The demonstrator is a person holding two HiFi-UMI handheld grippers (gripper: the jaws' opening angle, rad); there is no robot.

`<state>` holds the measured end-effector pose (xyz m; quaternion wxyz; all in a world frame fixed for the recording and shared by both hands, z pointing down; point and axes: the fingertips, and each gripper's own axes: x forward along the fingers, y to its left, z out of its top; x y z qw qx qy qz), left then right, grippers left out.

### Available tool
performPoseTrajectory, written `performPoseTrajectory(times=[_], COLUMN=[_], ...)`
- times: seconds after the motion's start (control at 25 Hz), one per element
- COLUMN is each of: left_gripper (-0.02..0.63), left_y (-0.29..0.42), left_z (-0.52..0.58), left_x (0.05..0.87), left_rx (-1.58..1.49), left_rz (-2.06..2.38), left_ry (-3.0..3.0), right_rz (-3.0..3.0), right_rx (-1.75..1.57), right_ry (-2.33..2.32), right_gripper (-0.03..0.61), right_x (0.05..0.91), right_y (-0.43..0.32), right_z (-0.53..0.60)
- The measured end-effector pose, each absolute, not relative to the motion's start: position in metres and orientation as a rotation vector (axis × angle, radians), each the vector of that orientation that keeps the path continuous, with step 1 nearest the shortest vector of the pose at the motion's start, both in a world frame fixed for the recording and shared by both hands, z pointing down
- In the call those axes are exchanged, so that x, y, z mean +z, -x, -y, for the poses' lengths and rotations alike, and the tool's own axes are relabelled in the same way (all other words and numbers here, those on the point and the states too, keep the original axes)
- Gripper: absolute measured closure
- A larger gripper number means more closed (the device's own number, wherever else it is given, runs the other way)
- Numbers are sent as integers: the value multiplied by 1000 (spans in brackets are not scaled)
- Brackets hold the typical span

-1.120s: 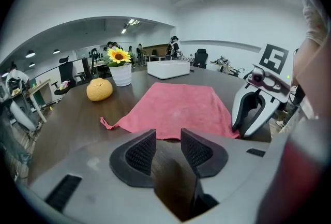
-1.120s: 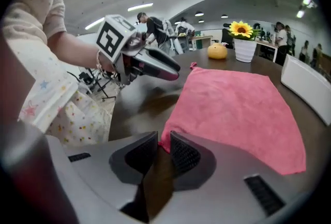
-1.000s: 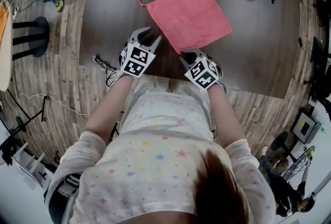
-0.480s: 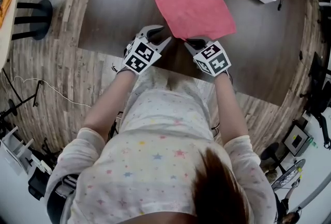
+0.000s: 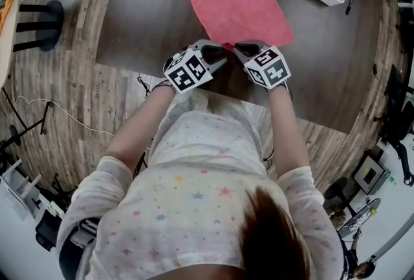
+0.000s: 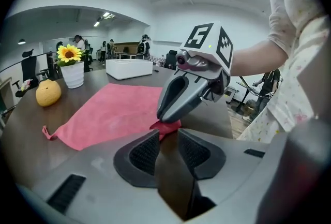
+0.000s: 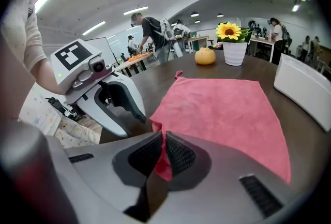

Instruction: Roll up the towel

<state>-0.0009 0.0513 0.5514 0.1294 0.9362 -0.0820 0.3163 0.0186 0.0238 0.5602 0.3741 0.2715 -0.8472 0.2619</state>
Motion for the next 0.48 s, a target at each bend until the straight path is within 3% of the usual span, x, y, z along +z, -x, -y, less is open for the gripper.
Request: performPoseTrajectory(times=[0.32,0.48], left_gripper=[506,506], left_y=[-10,-5], left_z=[-40,-39], left_x=[574,584], left_rx=[1093,1179], left_rz=[198,173], left_ry=[-2703,-2689], right_rz=[2105,2155], right_rx=[536,611], right_ry=[-803,-841], right_gripper=[518,531], right_x=[571,558], right_y=[-37,-48], right_z=[0,-5])
